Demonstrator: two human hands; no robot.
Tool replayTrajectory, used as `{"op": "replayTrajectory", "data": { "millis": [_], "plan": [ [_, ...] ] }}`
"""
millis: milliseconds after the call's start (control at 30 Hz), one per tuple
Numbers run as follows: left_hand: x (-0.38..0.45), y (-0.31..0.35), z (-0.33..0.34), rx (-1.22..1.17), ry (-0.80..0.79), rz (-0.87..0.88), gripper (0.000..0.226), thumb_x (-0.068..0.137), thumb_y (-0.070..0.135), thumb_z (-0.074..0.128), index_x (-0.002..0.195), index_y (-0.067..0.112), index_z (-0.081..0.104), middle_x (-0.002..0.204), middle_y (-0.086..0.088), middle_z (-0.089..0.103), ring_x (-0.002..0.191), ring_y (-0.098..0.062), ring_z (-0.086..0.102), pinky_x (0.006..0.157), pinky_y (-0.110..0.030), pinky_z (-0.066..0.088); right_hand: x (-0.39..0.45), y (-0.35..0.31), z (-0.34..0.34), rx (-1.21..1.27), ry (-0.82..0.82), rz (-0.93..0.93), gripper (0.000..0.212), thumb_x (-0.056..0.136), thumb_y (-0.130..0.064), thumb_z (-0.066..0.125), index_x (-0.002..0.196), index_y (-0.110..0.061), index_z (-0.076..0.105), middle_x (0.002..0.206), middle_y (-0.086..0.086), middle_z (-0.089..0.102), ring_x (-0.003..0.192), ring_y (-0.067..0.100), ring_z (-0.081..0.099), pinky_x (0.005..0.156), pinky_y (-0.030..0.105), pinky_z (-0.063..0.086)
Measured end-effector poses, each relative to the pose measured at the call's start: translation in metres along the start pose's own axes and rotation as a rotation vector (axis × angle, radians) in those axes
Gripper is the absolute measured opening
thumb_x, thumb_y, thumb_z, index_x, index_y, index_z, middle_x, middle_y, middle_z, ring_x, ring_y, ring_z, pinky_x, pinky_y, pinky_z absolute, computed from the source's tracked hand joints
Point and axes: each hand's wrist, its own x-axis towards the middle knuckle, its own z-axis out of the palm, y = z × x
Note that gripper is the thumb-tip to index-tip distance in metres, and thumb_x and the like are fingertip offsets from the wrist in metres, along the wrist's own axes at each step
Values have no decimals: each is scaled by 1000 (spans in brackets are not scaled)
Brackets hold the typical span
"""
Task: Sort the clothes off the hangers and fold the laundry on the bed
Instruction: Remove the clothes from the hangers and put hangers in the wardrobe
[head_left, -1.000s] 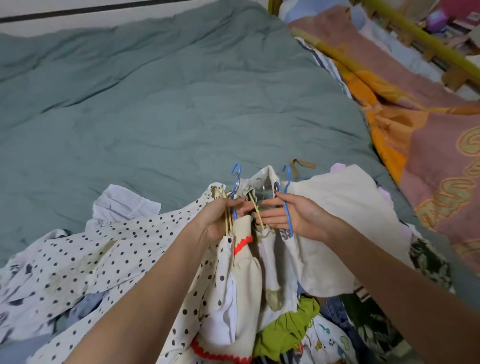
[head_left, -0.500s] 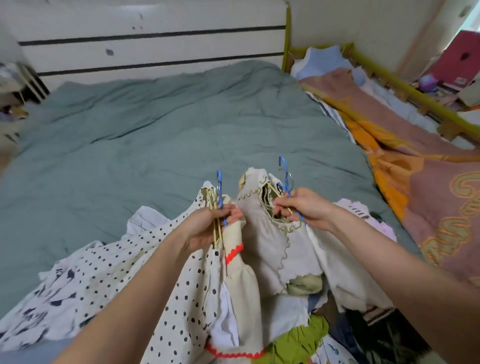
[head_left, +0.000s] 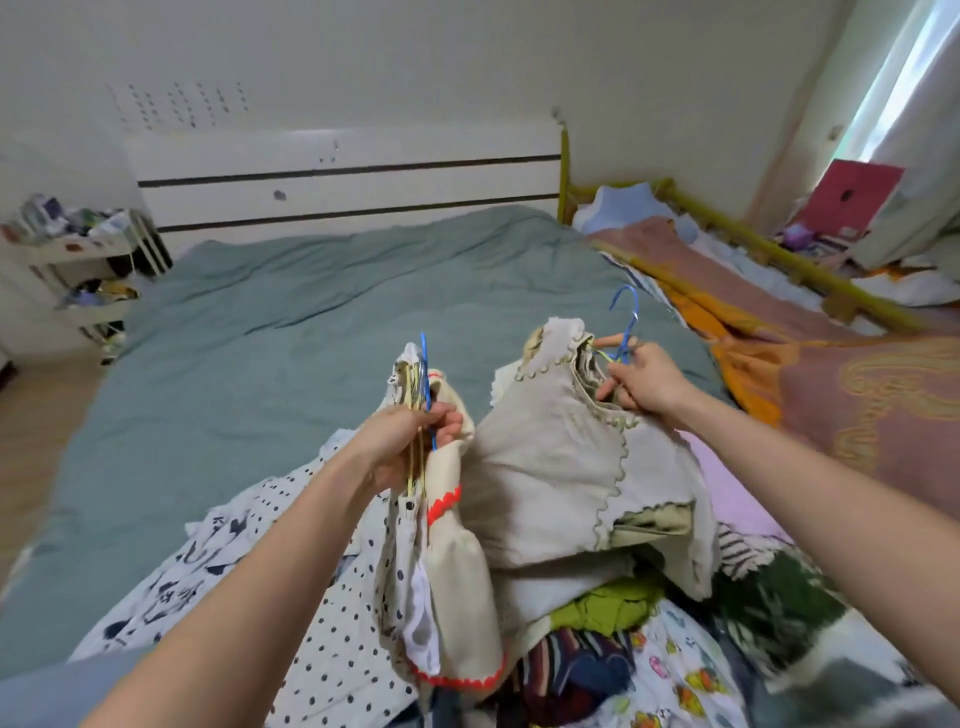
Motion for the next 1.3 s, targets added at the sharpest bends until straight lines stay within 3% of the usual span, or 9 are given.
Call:
{"op": "replayTrajectory", "data": {
  "millis": [100,200,433,567,700,867,1000,1100,1300],
  "plan": [
    [-17,-7,13,27,-22,-21,19,101,1,39,90,2,55,61,-5,62,48,-9,55,49,-16,49,-23,-4,-18,-342,193,-114,36,93,3,43,124,-9,58,84,20,66,47,5,54,44,19,34],
    [-27,-12,27,62,-42,-20,21,102,2,38,89,0,55,69,-7,60,51,-10,48,48,-15,46,-40,-8,-37,-624,261,-297,29,92,-2,49,116,-10,63,104,22,66,94,33,61,67,29,36],
    [-31,-11,47,99,-28,59,22,100,1,41,85,-1,57,52,-2,58,40,-5,47,43,-13,42,-56,-52,-108,-1292,342,-403,42,94,-9,44,134,-21,47,118,18,53,103,40,57,78,42,45],
    [-18,-13,52,129,45,119,26,101,2,41,81,1,57,48,2,53,37,-3,44,40,-12,38,-60,-47,-117,-1554,313,-395,31,97,-11,37,126,-16,48,119,16,50,97,36,61,67,38,41],
    [-7,-15,52,215,157,222,29,102,10,42,78,5,59,48,6,49,36,-3,38,37,-12,33,-52,-33,-93,-1246,207,-403,30,96,-9,41,123,-14,52,112,16,57,101,35,58,70,37,39],
    [-26,-7,28,282,384,433,30,102,13,44,77,5,58,43,9,46,33,-3,35,36,-13,29,-25,-20,-39,-667,4,-449,17,87,-10,50,90,-8,66,89,20,69,91,29,65,65,33,32],
    [-76,14,-7,304,512,542,29,101,15,47,78,5,60,44,8,47,34,-3,35,37,-13,29,-16,-52,18,-363,-115,-386,21,87,6,51,83,-10,64,61,7,58,48,-1,55,49,16,38],
    [-121,33,-41,271,592,612,27,101,16,49,79,5,60,47,7,47,36,-5,36,37,-13,30,-26,-85,69,-182,-228,-360,14,91,3,52,84,-4,60,57,5,52,28,-2,41,34,9,30],
    [-238,59,-137,24,664,742,34,102,16,46,68,9,52,47,6,42,37,-4,33,36,-13,29,-74,-155,186,-50,-459,-408,24,89,3,55,69,-9,55,60,7,58,30,-1,43,35,13,34]
  ]
}}
